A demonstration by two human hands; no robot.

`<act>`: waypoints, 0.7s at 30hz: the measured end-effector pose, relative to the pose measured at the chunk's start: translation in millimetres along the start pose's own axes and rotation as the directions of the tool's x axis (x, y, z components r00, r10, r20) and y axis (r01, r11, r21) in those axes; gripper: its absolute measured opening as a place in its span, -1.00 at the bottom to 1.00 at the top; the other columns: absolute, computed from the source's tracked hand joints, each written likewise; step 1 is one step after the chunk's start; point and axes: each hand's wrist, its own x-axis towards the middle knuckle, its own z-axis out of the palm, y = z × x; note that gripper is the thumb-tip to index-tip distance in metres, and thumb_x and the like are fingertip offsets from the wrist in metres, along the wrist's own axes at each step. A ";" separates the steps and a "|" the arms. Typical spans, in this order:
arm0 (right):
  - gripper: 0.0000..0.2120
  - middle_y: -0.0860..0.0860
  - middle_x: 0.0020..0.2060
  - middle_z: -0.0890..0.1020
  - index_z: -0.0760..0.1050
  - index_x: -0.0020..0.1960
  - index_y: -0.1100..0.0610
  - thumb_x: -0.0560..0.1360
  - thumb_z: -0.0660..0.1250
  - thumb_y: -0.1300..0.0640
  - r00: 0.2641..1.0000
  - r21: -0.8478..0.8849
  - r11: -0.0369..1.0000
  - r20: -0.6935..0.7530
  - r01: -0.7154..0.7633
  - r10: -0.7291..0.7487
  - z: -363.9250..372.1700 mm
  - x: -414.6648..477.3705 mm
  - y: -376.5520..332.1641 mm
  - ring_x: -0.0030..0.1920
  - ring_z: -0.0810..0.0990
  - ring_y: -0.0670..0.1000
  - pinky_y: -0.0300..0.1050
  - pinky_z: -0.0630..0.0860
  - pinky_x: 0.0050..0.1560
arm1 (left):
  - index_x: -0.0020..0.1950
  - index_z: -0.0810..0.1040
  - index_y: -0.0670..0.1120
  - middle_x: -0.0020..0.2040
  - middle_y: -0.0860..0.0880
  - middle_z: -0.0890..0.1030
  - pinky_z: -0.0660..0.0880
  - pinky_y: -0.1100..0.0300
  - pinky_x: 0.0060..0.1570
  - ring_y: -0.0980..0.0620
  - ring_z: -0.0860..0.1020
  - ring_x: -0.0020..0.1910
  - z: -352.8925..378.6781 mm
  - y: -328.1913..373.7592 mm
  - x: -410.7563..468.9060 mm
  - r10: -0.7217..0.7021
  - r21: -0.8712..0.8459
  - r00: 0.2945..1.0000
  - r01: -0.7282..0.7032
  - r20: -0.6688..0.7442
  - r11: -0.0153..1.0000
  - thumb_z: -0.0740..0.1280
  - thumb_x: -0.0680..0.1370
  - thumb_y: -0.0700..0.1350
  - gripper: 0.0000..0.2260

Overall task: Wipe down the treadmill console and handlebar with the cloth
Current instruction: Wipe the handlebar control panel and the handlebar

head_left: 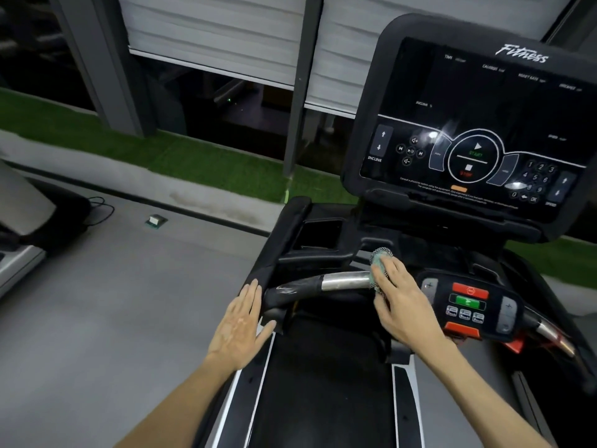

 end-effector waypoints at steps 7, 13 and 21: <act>-0.48 0.21 0.42 0.33 0.30 0.43 0.26 0.50 0.35 0.30 0.993 0.013 0.998 0.098 -0.067 0.066 -15.5 10.4 0.1 0.30 0.44 0.20 0.03 0.53 0.16 | 0.48 0.32 -0.28 0.50 -0.18 0.34 0.28 0.04 0.36 -0.10 0.40 0.44 3.5 -0.6 -1.0 -0.010 -0.012 0.998 0.009 -0.054 1.000 0.00 0.62 0.19 -0.36; -0.30 0.24 0.26 0.45 0.33 0.38 0.36 0.24 0.31 0.54 0.990 -0.090 0.989 0.063 -0.118 0.123 2.7 15.4 -10.2 0.23 0.46 0.26 0.08 0.44 0.27 | 0.54 0.10 -0.26 0.56 -0.17 0.15 0.16 0.06 0.45 -0.09 0.22 0.53 10.9 -3.2 -1.1 0.003 -0.016 0.997 -0.004 -0.074 1.000 -0.07 0.64 0.20 -0.35; -0.45 0.14 0.31 0.46 0.32 0.44 0.24 0.50 0.35 0.16 0.995 -0.098 0.995 0.096 0.018 -0.008 48.7 17.2 -58.4 0.33 0.42 0.17 0.06 0.35 0.38 | 0.55 0.01 -0.25 0.57 -0.17 0.09 0.08 0.06 0.49 -0.09 0.13 0.56 14.4 -5.6 0.9 0.021 -0.036 0.998 -0.023 -0.060 0.999 -0.10 0.63 0.23 -0.32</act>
